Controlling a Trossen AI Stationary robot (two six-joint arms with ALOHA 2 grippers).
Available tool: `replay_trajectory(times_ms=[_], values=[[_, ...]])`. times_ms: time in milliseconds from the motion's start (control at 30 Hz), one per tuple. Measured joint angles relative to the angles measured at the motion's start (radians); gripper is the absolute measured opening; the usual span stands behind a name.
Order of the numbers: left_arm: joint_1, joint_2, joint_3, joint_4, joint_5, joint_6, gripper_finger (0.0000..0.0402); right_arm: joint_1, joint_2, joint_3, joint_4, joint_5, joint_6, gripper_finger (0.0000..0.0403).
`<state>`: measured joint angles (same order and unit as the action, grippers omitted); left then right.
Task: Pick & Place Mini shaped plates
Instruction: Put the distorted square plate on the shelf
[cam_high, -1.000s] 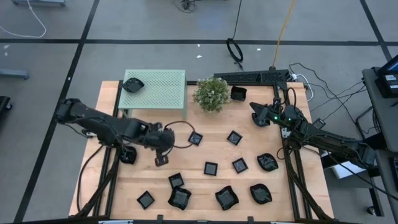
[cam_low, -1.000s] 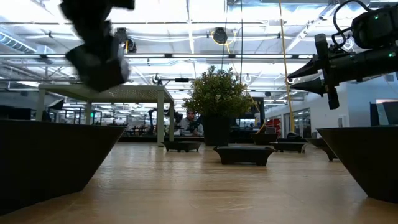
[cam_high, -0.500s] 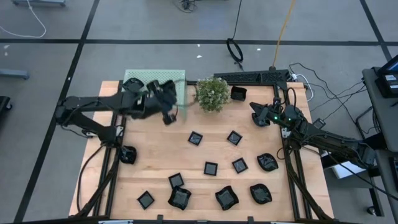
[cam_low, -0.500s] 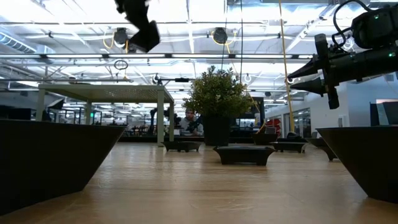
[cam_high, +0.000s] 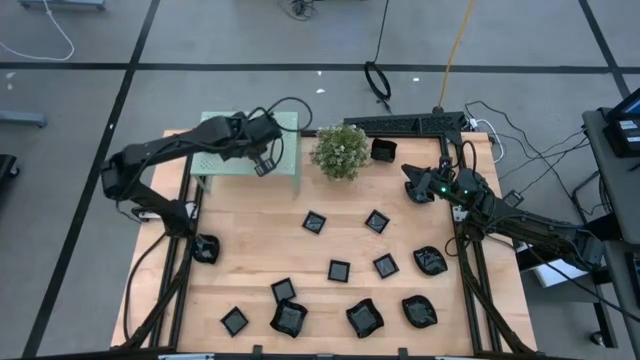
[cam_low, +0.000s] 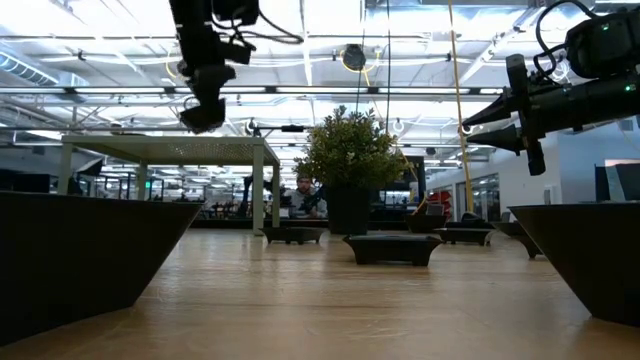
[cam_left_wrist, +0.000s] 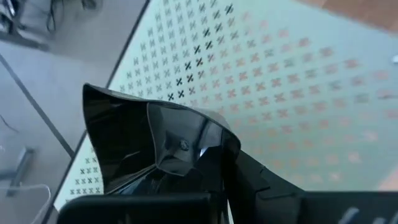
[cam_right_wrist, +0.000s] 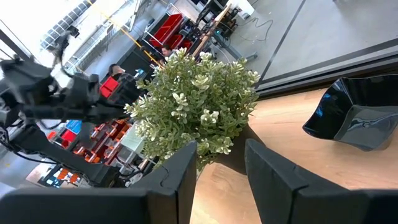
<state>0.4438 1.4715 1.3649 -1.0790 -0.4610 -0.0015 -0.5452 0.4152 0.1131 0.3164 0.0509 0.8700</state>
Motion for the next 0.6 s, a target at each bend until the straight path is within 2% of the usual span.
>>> replay_trajectory(times_ms=[200, 400, 600], values=[[0.038, 0.045, 0.0, -0.062, 0.018, 0.071, 0.0005, 0.0, 0.0, 0.0, 0.0, 0.0, 0.0, 0.0123], [0.046, 0.062, 0.0, -0.063, 0.016, 0.127, 0.0019, 0.0, 0.0, 0.0, 0.0, 0.0, 0.0, 0.0123], [0.047, 0.061, 0.0, -0.064, 0.016, 0.175, 0.0005, 0.0, 0.0, 0.0, 0.0, 0.0, 0.0, 0.0123]])
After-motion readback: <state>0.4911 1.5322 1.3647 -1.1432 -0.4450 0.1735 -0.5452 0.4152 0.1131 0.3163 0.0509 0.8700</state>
